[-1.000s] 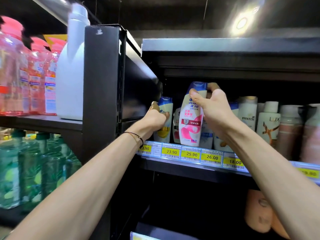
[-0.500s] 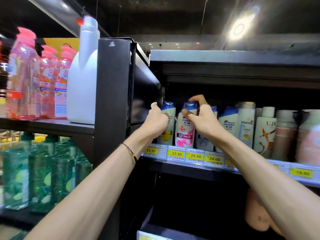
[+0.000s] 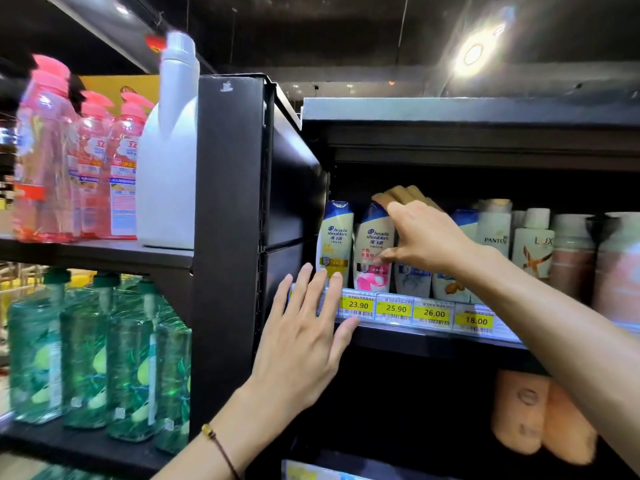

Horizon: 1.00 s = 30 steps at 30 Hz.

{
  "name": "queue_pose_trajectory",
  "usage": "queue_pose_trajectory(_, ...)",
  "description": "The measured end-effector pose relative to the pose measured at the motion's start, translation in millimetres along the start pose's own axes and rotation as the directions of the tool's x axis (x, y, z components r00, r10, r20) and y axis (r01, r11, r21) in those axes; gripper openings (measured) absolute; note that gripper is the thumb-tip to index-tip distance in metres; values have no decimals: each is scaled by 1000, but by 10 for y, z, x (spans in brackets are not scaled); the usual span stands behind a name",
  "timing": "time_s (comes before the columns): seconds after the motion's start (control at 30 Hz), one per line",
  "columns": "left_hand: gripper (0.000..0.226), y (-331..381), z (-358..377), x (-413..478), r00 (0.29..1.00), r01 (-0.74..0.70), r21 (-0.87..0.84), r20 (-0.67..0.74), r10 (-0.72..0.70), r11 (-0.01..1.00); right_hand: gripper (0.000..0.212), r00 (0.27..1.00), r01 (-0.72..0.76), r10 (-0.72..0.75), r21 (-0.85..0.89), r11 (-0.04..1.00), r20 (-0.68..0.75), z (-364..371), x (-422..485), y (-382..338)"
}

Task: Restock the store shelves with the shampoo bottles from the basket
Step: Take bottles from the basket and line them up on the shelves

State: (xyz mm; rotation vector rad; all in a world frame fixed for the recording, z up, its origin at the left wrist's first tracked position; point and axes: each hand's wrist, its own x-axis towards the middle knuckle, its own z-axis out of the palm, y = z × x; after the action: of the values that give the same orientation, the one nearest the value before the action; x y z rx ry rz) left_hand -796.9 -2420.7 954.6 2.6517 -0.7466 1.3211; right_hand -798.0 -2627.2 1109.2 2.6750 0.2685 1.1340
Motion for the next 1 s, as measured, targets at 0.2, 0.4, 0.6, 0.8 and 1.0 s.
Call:
queue_pose_trajectory(0.2, 65, -18, 28, -11, 999, -21, -6, -29, 20, 1000, 95, 1000, 14, -16, -113, 993, -10, 88, 112, -19)
queue_pose_trajectory(0.4, 61, -30, 50, -4, 998, -26, -20, -65, 25, 999, 96, 1000, -1, 3, -106, 994, 21, 110, 164, -29)
queue_pose_trajectory(0.6, 62, -24, 15, -15, 999, -12, -14, -46, 11, 1000, 79, 997, -71, 71, -34, 997, -10, -23, 42, -106)
queue_pose_trajectory(0.8, 65, -18, -176, -16, 999, -8, -31, 45, 9, 999, 57, 990, -40, 40, 0, 999, -139, -234, -376, -389)
queue_pose_trajectory(1.0, 56, -72, -485, -548, 998, -66, -274, -2, 68, 960, 45, 976, -96, 96, 10, 995, -193, -321, -1166, -898)
